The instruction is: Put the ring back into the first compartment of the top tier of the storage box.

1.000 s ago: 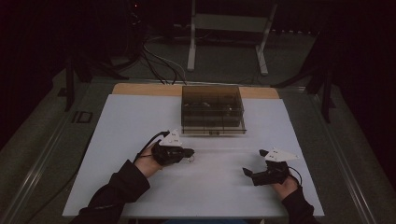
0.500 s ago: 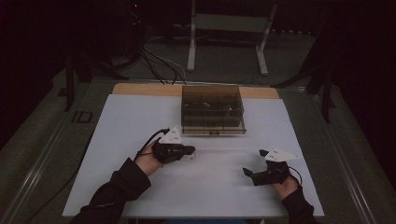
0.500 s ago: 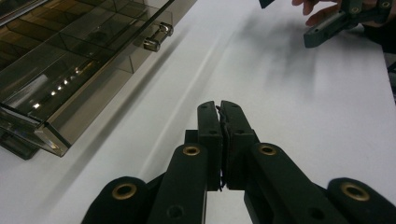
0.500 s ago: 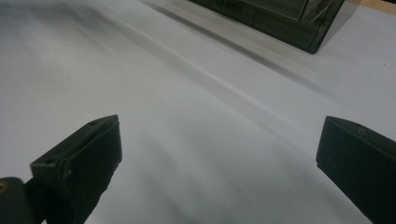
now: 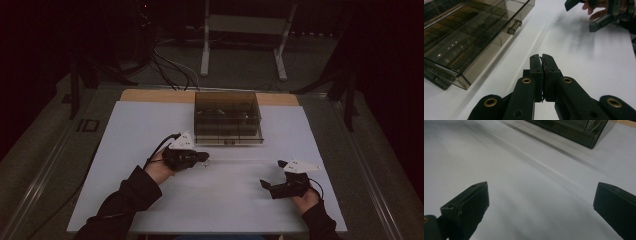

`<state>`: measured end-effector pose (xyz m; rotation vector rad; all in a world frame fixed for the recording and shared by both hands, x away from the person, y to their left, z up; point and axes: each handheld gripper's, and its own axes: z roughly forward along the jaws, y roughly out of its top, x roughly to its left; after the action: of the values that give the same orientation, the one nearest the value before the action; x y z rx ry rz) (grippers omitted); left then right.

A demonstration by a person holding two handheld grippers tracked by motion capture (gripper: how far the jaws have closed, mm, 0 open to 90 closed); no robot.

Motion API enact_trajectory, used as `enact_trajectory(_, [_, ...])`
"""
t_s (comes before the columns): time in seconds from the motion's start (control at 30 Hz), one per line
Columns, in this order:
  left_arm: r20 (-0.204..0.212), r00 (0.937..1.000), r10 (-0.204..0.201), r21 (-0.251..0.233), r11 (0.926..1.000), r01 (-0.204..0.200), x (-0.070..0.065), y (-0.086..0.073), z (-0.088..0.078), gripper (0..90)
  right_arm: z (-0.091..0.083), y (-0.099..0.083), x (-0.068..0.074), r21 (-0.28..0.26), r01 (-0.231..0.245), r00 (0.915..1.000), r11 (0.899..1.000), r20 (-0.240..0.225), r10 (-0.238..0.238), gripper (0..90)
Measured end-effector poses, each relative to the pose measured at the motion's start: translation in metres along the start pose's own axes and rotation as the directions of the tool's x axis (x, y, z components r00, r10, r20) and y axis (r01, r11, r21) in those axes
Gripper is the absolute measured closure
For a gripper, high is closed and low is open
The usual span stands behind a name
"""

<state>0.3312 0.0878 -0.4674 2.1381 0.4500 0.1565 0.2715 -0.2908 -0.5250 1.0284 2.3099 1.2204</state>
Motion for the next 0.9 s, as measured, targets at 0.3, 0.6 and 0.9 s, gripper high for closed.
enact_trajectory(0.3, [-0.006,1.0000,0.002,-0.003,1.0000,-0.002,0.004,0.006,-0.004,90.0,0.000,0.000,0.001,-0.001,0.000,1.0000,1.000,0.000,0.000,0.4])
enact_trajectory(0.6, [-0.007,1.0000,0.007,-0.007,1.0000,-0.007,0.009,0.013,-0.006,90.0,0.000,0.000,0.001,0.000,0.001,1.0000,1.000,-0.001,-0.001,0.5])
enact_trajectory(0.9, [-0.025,0.9997,0.004,-0.015,0.9999,-0.005,0.013,0.019,-0.013,90.0,0.000,0.000,0.001,-0.001,0.004,1.0000,1.000,0.001,-0.004,0.5])
